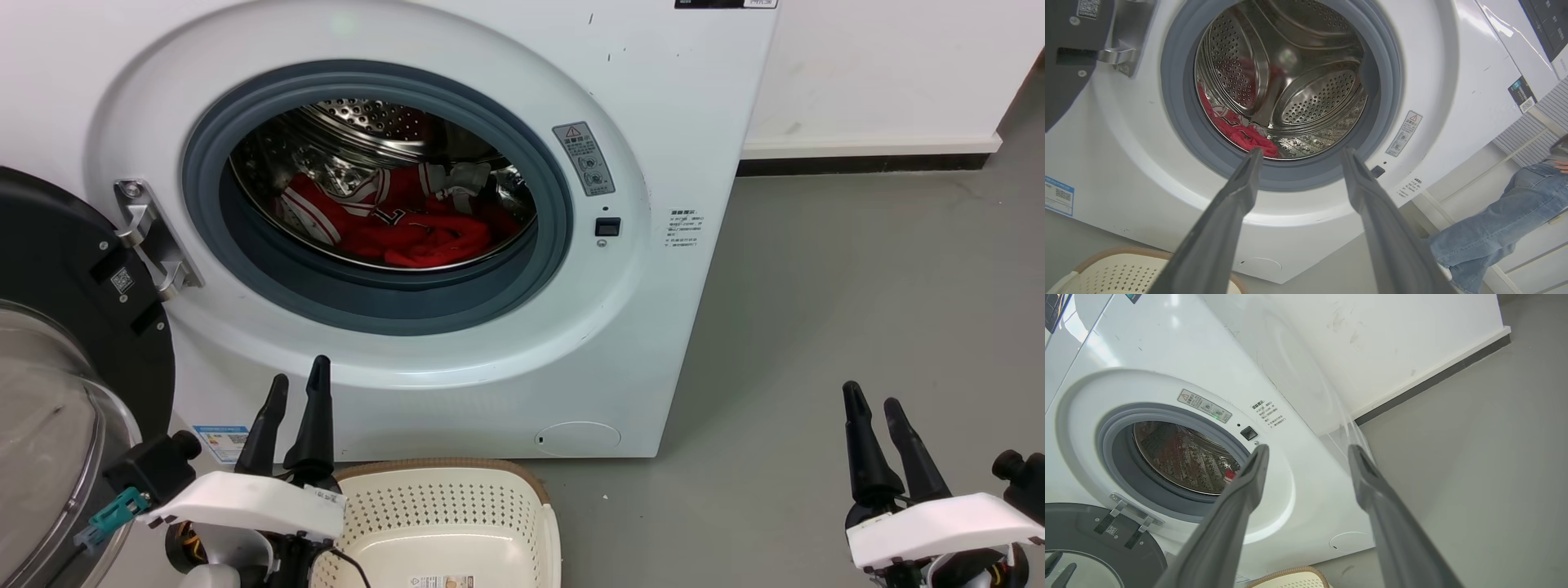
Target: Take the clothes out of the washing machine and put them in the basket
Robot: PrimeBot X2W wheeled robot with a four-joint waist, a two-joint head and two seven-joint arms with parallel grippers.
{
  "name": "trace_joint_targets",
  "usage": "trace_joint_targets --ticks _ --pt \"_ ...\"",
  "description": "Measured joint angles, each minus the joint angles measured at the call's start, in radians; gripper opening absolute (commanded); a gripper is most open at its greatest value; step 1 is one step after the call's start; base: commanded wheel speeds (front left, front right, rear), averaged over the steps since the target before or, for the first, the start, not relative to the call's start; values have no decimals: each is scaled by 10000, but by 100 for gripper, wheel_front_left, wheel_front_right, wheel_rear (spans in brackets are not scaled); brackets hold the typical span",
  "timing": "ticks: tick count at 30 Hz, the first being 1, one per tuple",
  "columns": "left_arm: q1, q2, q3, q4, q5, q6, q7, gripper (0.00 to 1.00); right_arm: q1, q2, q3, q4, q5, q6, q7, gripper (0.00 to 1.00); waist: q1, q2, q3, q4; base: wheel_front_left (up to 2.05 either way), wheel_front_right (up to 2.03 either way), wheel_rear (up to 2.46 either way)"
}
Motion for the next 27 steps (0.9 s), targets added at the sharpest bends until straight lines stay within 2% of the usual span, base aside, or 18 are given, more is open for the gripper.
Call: trace_joint_targets --ticks 27 --pt "-99 311 -355 221 3394 447 -729 100 229 -4 161 -610 -3555 0 -211 100 0 0 -21 -14 0 0 0"
